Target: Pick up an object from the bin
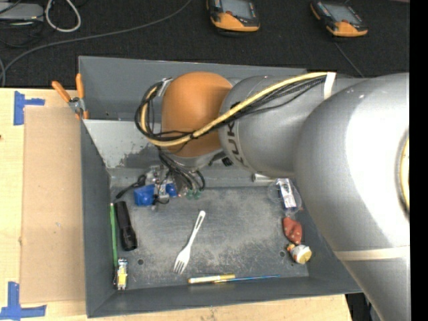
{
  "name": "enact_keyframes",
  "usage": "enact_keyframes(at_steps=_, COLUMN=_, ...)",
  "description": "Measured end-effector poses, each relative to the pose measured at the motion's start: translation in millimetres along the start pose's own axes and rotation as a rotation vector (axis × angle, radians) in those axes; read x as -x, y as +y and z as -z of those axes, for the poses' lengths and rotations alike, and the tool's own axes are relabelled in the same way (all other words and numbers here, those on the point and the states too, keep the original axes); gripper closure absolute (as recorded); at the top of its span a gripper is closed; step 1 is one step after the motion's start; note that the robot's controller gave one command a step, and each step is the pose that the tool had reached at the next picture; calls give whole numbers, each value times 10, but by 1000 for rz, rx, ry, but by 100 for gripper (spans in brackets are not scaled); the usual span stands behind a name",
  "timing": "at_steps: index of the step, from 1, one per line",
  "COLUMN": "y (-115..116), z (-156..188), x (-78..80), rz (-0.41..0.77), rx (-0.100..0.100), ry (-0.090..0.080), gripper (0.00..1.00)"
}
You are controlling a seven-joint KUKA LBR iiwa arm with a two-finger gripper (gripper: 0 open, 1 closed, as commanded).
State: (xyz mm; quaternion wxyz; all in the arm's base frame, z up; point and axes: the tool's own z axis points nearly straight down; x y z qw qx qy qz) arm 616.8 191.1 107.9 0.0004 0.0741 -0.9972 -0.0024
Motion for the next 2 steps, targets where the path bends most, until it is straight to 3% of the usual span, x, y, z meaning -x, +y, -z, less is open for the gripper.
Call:
enact_keyframes(at_steps=1, y=6, z=306, x=11, rz=-2, rx=2, ry=-6, gripper=100)
enact_keyframes(at_steps=2, y=5, z=483, x=-11, rz=-3, rx=1, ry=3, gripper=100)
